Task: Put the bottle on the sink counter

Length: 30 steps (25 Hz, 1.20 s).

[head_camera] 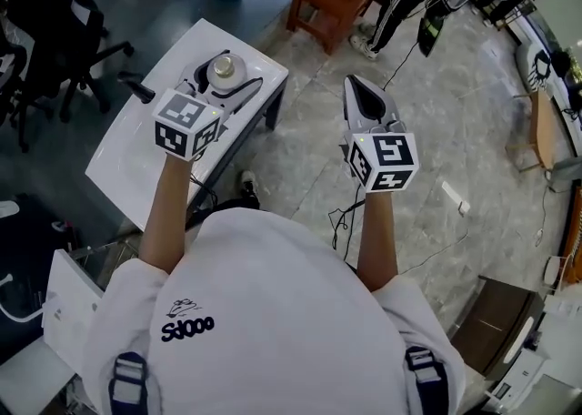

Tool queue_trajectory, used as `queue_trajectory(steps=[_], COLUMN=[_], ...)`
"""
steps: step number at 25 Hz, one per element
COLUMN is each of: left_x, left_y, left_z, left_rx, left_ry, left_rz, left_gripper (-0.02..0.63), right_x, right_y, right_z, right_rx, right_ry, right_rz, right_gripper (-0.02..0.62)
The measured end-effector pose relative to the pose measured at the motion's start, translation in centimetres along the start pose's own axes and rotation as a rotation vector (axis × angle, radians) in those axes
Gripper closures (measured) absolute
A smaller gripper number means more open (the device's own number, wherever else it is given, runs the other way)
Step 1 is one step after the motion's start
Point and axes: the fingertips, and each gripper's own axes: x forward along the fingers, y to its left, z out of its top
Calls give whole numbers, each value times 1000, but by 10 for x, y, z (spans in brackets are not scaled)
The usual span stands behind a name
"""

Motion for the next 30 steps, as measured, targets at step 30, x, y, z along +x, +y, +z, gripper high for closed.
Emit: queue_trajectory(steps=[30], left_x=[95], left_y=[81], left_z=[-29], left_rx=[-91], left_ry=[44], left_rz=[-16], left_gripper=[255], right_x=[115], right_y=[-36], right_z=[-25], right_rx=[63], right_ry=[101], right_rz=[36], right_gripper=[586])
